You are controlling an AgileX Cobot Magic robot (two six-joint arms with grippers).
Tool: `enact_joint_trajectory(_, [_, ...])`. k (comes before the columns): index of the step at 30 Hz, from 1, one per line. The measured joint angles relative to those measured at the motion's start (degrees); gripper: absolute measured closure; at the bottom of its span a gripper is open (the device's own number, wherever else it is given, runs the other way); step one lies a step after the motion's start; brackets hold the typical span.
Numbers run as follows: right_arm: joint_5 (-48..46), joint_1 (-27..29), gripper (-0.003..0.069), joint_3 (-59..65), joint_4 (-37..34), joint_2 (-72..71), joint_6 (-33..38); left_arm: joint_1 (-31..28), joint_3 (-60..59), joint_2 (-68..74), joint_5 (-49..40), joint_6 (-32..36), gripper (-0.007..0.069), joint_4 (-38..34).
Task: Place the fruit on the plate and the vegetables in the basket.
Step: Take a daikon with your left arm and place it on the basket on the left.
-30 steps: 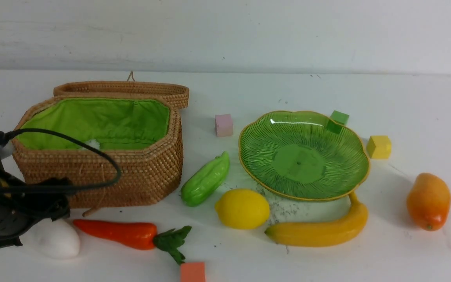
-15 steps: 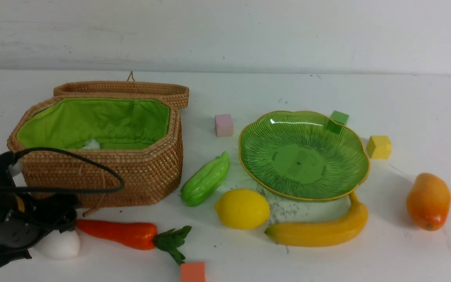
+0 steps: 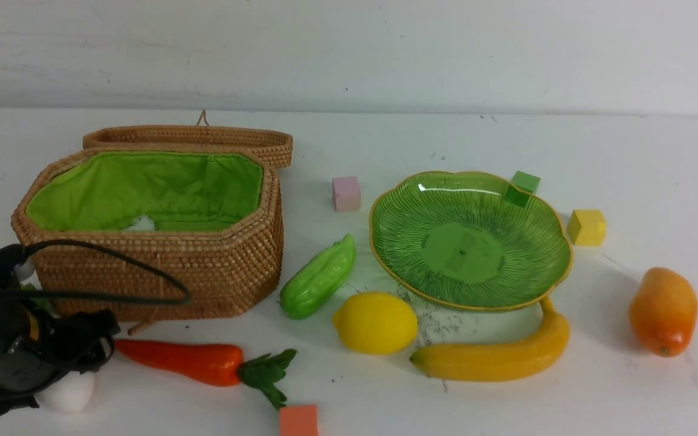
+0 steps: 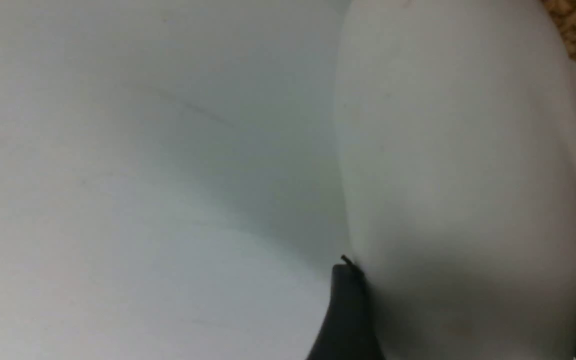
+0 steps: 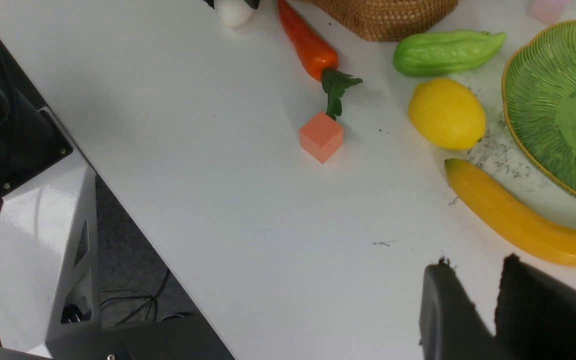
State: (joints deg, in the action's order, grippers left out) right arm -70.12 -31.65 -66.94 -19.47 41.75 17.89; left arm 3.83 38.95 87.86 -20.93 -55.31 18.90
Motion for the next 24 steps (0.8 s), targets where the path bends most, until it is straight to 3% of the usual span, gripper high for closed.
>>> enact_joint_trajectory(13, [0.05, 0.0, 0.0483, 0.0, 0.15, 0.0, 0.17, 0.0, 0.11, 0.0, -4.02, -2.97, 0.013, 4.5])
enact_joint_trajectory(24, [0.05, 0.0, 0.0478, 0.0, 0.15, 0.0, 0.17, 0.0, 0.02, -6.18, -12.47, -5.31, 0.013, 8.23])
